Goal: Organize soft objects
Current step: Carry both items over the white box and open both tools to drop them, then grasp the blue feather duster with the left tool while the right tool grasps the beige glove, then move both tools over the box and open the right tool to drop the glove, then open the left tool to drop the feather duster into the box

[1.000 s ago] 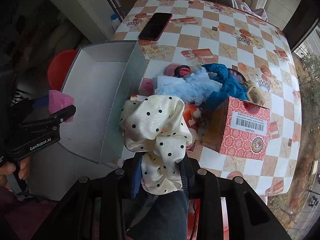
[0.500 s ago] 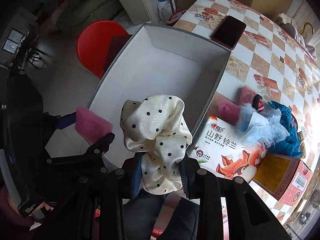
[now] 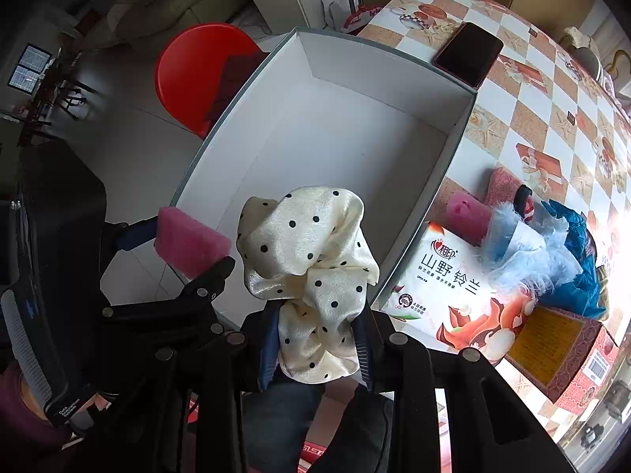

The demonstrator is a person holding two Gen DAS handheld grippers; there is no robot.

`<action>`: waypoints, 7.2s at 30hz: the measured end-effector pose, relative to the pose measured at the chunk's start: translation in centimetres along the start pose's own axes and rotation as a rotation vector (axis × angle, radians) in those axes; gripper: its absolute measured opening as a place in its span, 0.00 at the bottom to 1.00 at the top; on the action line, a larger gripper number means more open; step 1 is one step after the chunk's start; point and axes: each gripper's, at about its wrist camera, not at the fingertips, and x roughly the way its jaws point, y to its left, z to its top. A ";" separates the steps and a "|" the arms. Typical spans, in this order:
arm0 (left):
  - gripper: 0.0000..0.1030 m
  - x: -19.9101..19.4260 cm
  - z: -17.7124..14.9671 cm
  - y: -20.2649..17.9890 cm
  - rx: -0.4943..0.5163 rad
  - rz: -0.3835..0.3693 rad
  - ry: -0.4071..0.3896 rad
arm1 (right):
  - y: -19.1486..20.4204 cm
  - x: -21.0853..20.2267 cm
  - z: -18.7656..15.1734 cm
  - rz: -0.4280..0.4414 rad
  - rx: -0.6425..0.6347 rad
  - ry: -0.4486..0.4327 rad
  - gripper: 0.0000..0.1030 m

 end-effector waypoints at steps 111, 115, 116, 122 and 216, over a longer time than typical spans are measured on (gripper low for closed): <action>0.68 3.1 15.1 -23.0 0.229 -0.316 0.202 | -33.8 -10.2 -12.3 0.093 0.862 -0.313 0.27; 0.53 5.8 14.6 -24.9 0.267 -0.232 0.308 | -34.2 -10.2 -12.8 0.095 0.871 -0.314 0.27; 0.30 6.1 14.4 -25.2 0.280 -0.218 0.323 | -34.3 -10.2 -12.9 0.094 0.872 -0.314 0.27; 0.24 3.4 13.9 -25.0 0.305 -0.243 0.226 | -33.8 -10.9 -13.3 0.057 0.845 -0.334 0.27; 0.24 -5.8 2.0 -1.8 -0.044 -0.080 -0.133 | -4.0 -5.5 1.0 0.084 0.100 -0.140 0.27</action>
